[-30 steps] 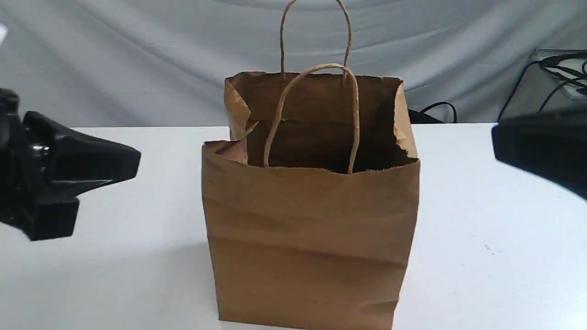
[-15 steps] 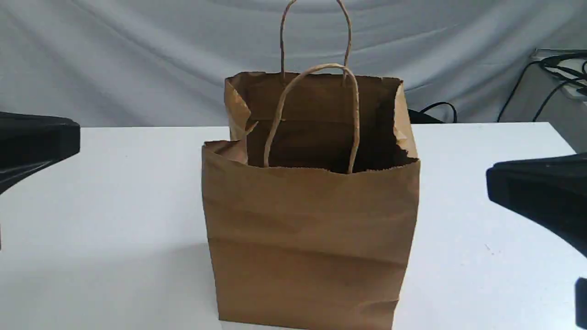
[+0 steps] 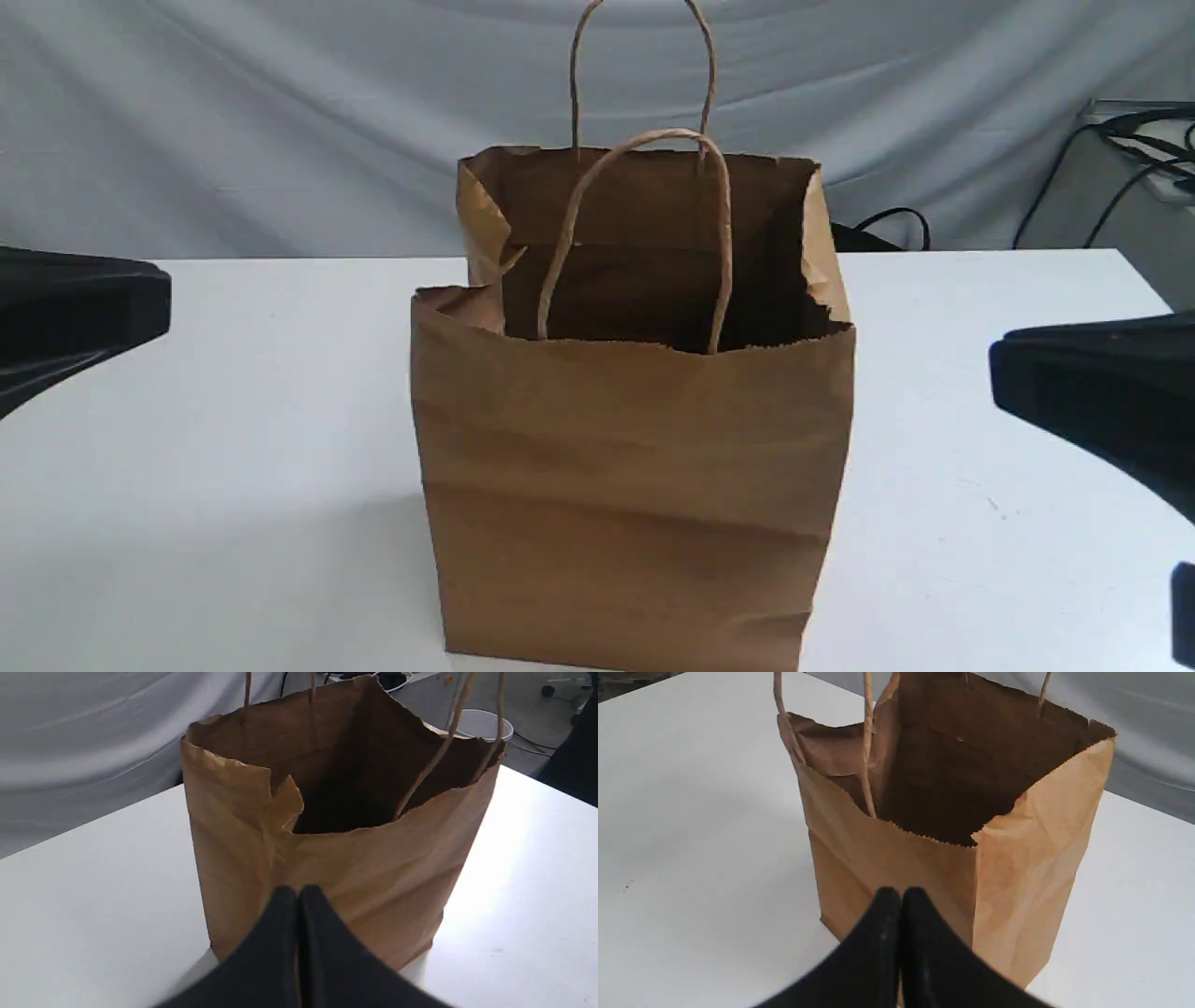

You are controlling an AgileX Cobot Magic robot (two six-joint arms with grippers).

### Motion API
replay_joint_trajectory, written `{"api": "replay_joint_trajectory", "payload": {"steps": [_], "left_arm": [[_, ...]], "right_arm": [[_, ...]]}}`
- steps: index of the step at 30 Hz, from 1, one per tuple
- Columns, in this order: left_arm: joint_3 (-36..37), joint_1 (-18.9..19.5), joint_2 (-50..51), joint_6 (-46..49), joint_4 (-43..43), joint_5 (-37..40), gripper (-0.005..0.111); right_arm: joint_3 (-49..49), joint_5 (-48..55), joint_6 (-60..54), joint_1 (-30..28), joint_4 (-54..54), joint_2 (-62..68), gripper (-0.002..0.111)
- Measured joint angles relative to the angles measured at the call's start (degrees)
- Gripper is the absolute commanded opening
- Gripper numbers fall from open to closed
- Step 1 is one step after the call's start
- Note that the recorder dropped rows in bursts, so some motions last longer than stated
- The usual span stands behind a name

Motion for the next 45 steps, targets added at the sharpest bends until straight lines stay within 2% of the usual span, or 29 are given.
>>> {"api": "replay_joint_trajectory", "payload": {"steps": [9,11,16,20,24,34,40,45], "left_arm": [[0.00,0.00,0.00,0.00,0.00,0.00,0.000],[0.00,0.00,0.00,0.00,0.00,0.00,0.000],[0.00,0.00,0.00,0.00,0.00,0.00,0.000],[0.00,0.00,0.00,0.00,0.00,0.00,0.000],[0.00,0.00,0.00,0.00,0.00,0.00,0.000],[0.00,0.00,0.00,0.00,0.00,0.00,0.000],[0.00,0.00,0.00,0.00,0.00,0.00,0.000],[0.00,0.00,0.00,0.00,0.00,0.00,0.000]], "right_arm": [[0.00,-0.79,0.10,0.00,0.24,0.00,0.000],[0.00,-3.26,0.10,0.00,0.24,-0.16,0.000],[1.85,-16.70,0.10,-1.48,2.97,-0.52,0.000],[8.15,-24.19,0.10,-4.56,4.78,-2.85,0.000],[15.74,-26.87,0.10,-8.49,5.07,-8.99,0.000],[26.93,-27.97,0.10,-22.22,5.29,-29.85,0.000],[31.72,-25.48,0.10,-27.19,5.38,-39.69,0.000],[33.49,-25.07,0.10,-29.22,5.44,-40.66,0.000]]}}
